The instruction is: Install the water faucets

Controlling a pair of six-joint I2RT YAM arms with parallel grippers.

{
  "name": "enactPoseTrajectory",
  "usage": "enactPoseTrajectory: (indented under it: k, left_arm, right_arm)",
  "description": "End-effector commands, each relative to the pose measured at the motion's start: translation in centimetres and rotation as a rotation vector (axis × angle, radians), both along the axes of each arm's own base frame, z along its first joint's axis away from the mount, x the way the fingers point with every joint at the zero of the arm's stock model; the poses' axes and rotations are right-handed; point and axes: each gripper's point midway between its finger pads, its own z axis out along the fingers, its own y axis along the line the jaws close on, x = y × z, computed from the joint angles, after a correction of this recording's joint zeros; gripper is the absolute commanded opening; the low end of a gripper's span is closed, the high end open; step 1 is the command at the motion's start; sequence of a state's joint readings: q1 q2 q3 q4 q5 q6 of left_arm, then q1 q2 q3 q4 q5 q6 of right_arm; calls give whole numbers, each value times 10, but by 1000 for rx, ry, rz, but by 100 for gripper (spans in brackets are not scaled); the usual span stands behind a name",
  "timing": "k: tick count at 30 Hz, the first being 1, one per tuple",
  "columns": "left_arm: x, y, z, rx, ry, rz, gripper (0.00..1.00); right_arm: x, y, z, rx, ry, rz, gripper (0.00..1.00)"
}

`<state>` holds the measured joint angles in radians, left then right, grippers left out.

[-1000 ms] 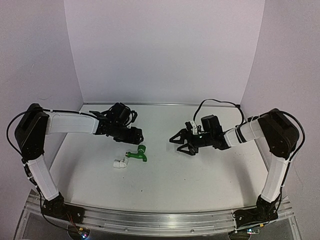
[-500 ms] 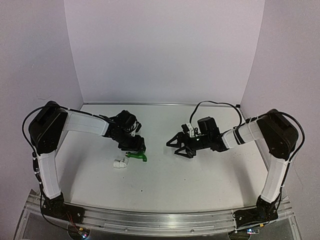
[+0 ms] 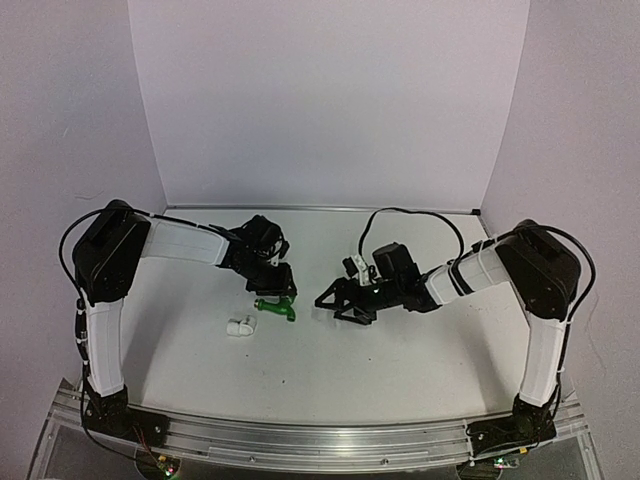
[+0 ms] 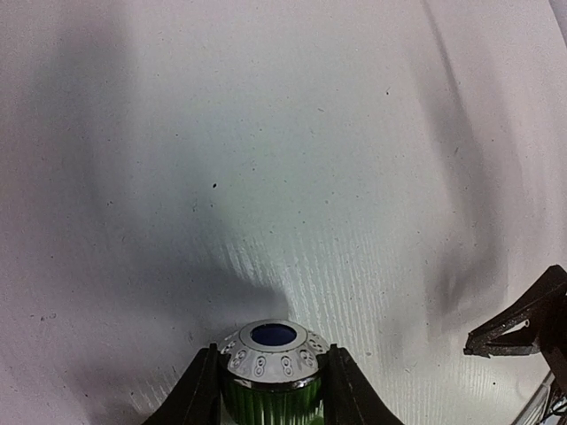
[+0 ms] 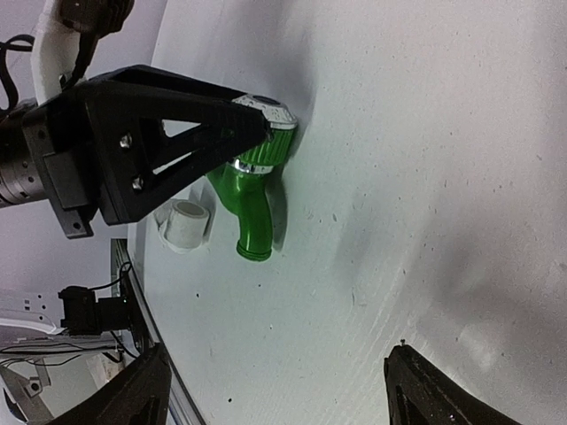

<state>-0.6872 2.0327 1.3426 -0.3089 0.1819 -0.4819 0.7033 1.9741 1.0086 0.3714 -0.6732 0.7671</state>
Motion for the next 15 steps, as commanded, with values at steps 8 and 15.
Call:
enactPoseTrajectory:
  k: [8,15]
  left_arm:
    - [12,-19,45,-111,-20,36,9]
    - [8,-27,69,-184,-17,43,7]
  right_arm:
    - [19,45,4,87,-86,-5,78]
    - [17,60,1,147,-73,30,73]
